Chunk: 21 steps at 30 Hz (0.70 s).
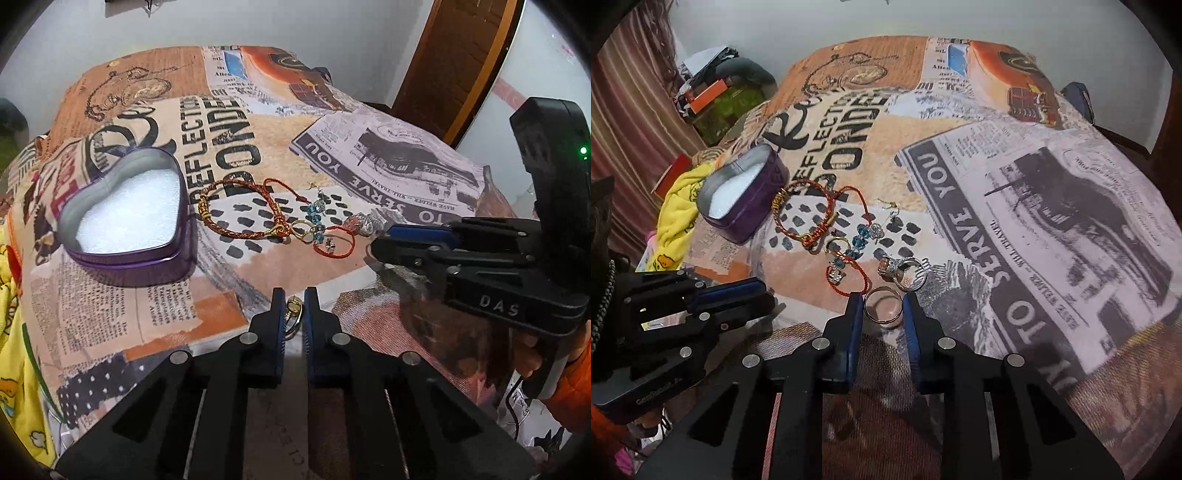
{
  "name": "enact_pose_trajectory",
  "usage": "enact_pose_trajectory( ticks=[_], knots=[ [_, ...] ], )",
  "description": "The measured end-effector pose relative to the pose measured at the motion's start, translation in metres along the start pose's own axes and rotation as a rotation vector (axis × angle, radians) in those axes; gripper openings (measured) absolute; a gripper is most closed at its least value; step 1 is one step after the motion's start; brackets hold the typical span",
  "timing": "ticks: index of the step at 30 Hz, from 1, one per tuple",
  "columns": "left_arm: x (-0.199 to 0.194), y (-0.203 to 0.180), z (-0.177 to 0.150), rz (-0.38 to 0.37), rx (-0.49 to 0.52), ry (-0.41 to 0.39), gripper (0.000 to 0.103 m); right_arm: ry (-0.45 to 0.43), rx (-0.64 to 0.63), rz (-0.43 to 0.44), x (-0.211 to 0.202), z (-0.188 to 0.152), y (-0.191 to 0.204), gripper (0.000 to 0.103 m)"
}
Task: Organize jewelry
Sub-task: 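Carry the gold ring into the heart tin and open the left tool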
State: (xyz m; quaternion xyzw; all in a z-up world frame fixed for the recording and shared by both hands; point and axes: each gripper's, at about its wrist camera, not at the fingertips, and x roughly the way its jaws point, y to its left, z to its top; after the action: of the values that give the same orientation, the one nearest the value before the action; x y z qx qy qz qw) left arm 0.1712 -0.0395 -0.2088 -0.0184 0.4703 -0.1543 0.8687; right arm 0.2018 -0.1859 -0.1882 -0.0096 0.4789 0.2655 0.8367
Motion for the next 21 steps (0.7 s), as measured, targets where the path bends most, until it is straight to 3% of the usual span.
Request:
enact_pose_trajectory(
  ticks=[10, 21],
  knots=[
    [-0.049, 0.009, 0.000, 0.043, -0.038, -0.100, 0.008, -0.084, -0.008, -0.013, -0.037, 0.005, 0.014, 0.020],
    [-0.093, 0.036, 0.008, 0.111, -0.079, -0.211, 0.008, -0.158, -0.022, 0.028, -0.052, 0.023, 0.045, 0.020]
  ],
)
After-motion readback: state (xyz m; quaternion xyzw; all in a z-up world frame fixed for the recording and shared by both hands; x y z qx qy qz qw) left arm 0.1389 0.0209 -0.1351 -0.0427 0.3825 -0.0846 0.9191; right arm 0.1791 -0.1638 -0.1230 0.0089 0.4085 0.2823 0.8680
